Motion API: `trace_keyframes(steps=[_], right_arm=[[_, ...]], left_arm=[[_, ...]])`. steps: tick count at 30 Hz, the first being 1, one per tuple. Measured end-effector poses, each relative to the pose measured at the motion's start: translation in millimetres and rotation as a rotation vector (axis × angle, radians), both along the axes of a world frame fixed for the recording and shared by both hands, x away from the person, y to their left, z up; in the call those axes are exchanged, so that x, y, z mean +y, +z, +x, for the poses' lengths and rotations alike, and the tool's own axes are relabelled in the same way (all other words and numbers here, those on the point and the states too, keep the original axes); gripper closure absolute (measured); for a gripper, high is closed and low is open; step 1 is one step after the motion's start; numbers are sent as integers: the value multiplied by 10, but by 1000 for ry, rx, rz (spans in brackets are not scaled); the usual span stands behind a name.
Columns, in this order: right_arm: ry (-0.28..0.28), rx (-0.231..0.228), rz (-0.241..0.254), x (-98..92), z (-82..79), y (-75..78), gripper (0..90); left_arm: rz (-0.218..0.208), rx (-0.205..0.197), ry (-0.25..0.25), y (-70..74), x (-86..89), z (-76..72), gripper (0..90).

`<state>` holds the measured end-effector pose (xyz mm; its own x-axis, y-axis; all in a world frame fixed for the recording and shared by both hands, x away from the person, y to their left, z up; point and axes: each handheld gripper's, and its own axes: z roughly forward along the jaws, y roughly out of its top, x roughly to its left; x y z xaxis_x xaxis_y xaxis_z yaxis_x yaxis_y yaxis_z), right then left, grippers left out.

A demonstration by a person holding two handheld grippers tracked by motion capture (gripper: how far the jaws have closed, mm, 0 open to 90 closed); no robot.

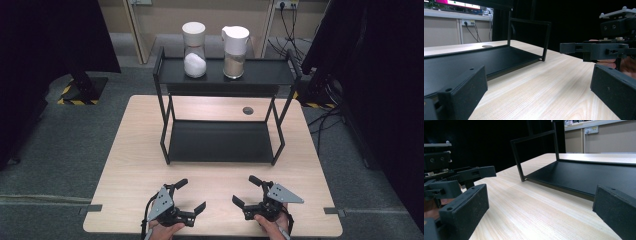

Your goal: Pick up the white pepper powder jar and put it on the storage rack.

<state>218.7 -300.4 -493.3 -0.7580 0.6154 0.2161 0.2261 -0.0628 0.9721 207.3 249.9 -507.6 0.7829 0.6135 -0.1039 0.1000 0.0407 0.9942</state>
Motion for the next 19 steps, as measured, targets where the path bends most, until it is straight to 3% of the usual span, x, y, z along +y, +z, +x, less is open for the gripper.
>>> trace_keyframes(steps=[19], right_arm=[[-2,3,4,-4,4,-8,6]], left_arm=[[0,-3,1,2,4,-1,0]])
